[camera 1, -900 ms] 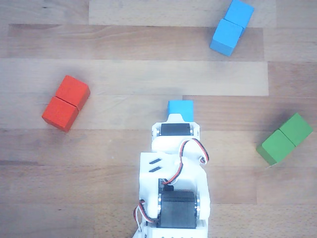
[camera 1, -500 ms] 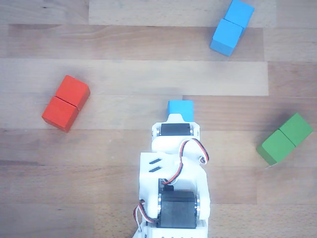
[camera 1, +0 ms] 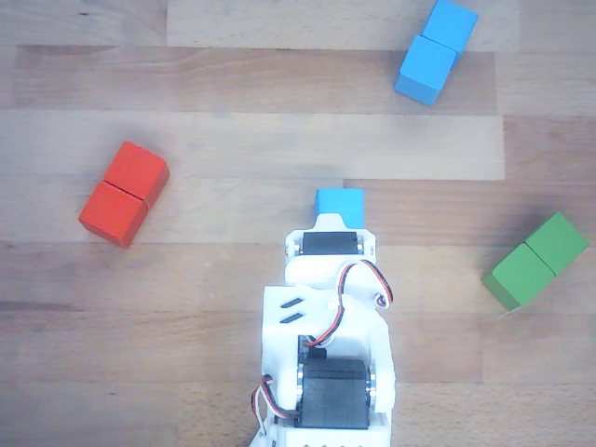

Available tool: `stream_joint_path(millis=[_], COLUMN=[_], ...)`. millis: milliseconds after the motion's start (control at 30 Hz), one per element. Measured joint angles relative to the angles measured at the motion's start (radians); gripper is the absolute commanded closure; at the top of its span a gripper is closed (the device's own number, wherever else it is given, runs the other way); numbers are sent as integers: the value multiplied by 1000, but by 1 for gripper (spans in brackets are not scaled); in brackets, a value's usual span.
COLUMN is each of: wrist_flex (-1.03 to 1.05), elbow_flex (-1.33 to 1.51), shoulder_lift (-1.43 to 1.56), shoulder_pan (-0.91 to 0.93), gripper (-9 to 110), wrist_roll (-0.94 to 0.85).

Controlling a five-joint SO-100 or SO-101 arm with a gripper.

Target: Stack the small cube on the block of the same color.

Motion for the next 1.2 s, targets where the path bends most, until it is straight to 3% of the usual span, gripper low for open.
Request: stream_joint_path(millis=[1200], wrist_flex=[0], elbow_flex=[-18], shoulder_lift=[-35], shoulder_pan=[-12], gripper=[101], wrist_roll=[0])
